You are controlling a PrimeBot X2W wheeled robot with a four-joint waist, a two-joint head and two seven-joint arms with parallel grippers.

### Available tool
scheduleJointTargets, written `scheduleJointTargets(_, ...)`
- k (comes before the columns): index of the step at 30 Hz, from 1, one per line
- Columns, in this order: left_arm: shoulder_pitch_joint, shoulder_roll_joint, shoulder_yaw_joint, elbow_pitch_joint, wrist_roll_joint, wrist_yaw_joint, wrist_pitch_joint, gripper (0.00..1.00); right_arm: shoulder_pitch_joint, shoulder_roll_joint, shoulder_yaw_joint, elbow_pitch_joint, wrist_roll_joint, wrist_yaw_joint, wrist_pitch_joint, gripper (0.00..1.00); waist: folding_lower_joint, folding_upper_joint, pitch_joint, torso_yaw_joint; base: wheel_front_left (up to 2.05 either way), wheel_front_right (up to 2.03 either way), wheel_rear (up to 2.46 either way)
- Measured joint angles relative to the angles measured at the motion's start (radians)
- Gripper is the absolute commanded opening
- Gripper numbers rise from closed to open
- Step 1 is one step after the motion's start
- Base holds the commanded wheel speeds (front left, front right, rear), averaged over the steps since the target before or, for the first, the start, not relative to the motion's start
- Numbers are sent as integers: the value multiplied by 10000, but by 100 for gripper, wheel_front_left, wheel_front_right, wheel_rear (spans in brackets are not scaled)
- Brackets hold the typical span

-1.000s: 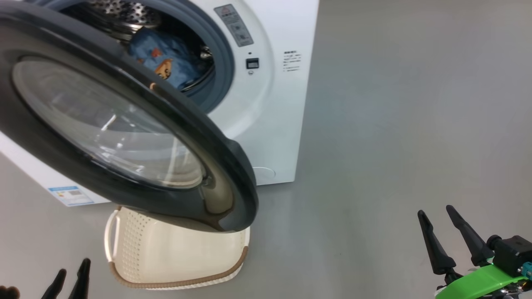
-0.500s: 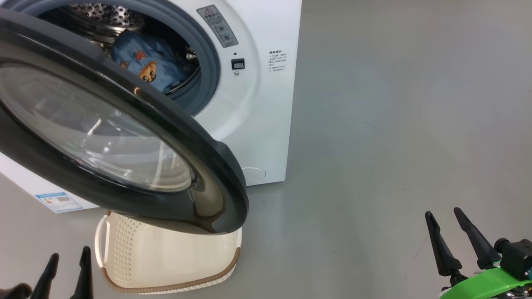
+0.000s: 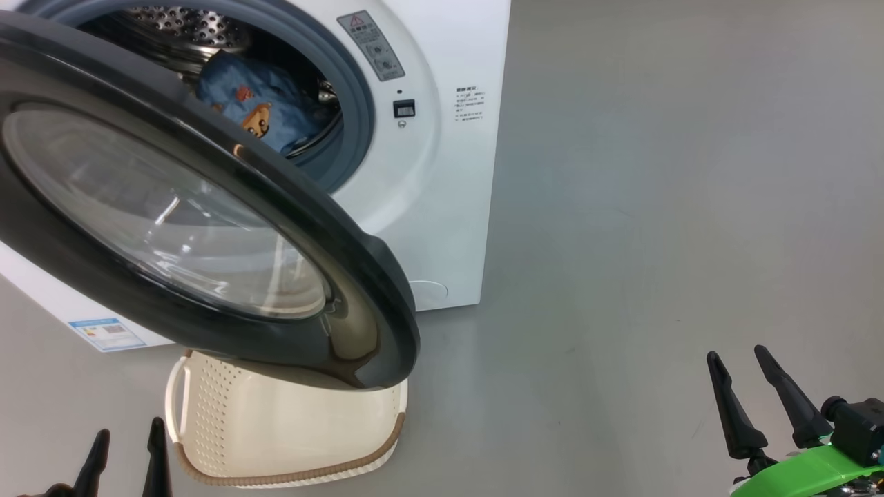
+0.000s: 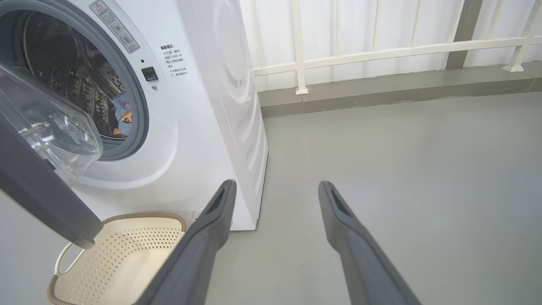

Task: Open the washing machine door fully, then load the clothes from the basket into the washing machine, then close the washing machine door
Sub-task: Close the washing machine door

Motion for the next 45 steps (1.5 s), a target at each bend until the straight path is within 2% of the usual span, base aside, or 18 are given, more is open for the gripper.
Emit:
scheduleJointTargets(4,1,-31,10,36,12,0,0,100,0,0,2,-2,-2,0,0,100,0,0,-45,74,0,0,0)
scheduleJointTargets(5,1,-31,-6,58,12,0,-2,100,0,0,4,-4,0,0,0,95,0,0,-57,97,0,0,0)
scheduleJointTargets(7,0,-38,-29,98,8,0,0,100,-1,4,59,-8,2,0,0,13,0,0,-74,145,0,0,0)
scheduleJointTargets(8,0,-58,-21,102,6,0,0,100,-3,15,92,-8,4,0,0,0,-1,0,-87,168,0,0,0)
scheduleJointTargets(14,-2,-240,-46,75,6,0,-2,100,-212,109,337,-146,113,0,0,0,0,0,-232,332,0,0,0)
scheduleJointTargets(22,0,-443,-107,-180,12,0,-15,100,-1722,385,1022,-907,284,0,0,0,0,0,-466,679,0,0,0)
scheduleJointTargets(30,7,-610,-318,-470,67,0,-42,100,-3116,606,2336,-2263,291,0,-48,0,-1,0,-639,1265,0,0,0)
scheduleJointTargets(34,17,-662,-454,-554,113,0,-42,100,-3390,702,3386,-2846,291,0,-75,0,0,0,-688,1624,0,0,0)
scheduleJointTargets(38,29,-677,-604,-556,113,0,-42,100,-3390,729,4606,-2711,370,0,-75,0,0,0,-709,1978,0,0,0)
scheduleJointTargets(45,32,-725,-729,-556,109,0,-42,100,-3355,704,5760,-1689,734,0,-73,0,0,0,-649,2450,0,0,0)
